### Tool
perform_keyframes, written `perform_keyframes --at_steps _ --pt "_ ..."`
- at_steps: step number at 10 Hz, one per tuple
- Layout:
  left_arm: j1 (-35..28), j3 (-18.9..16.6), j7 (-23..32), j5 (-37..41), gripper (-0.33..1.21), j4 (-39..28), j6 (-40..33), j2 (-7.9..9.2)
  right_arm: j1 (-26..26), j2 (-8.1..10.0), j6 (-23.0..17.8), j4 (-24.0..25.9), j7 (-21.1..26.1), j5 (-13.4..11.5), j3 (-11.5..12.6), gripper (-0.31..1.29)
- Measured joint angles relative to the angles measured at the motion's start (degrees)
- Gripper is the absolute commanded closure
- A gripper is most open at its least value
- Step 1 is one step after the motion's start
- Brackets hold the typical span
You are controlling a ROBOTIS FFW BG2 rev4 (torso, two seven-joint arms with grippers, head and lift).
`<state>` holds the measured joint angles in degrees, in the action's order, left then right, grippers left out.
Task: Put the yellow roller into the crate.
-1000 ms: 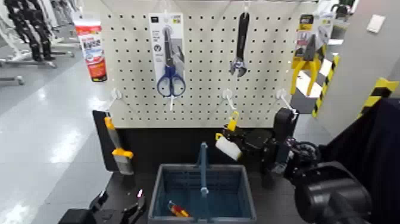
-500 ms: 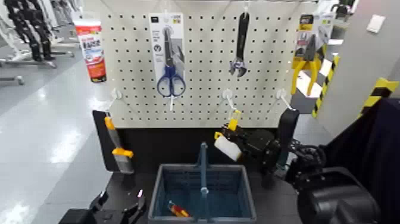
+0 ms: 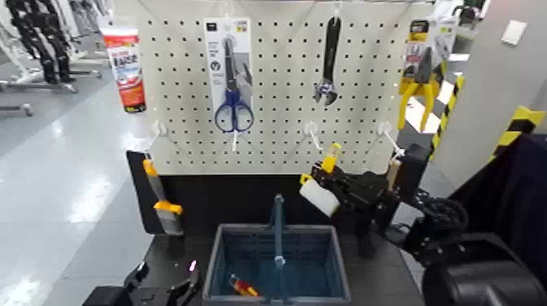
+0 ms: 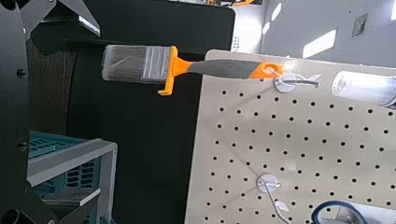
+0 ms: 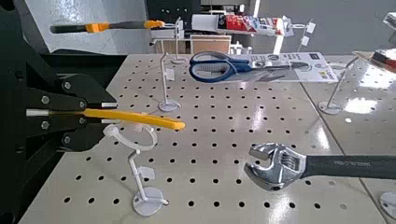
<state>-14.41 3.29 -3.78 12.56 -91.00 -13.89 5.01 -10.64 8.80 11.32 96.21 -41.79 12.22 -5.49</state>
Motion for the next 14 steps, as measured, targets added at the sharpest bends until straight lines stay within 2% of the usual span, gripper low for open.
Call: perform_keyframes --at_steps 3,5,8,12,14 --pt "0.0 0.05 0.0 0.01 0.11 0.04 0.0 0.0 4.48 -1.31 4.65 2.98 -0.91 0.78 2.37 1.27" --pt "0.0 0.08 0.01 0.01 0.11 0.04 -0.01 -0.07 5.8 -1.74 5.88 1.75 -0.93 1.26 2.57 1.27" --pt "0.08 0.13 0.0 0.04 0.11 0.03 -0.09 -0.08 5.06 -2.61 4.05 -7.26 -1.4 2.74 1.11 1.27" --pt "0.09 0.3 0.01 0.18 0.11 -0.04 -0.09 -0.09 -0.24 -3.39 0.28 -20.97 -1.67 3.63 -4.38 1.27" --pt "0.09 0.31 0.01 0.25 0.11 -0.04 -0.17 -0.09 -1.42 -3.6 0.17 -23.92 -1.16 3.5 -6.12 1.26"
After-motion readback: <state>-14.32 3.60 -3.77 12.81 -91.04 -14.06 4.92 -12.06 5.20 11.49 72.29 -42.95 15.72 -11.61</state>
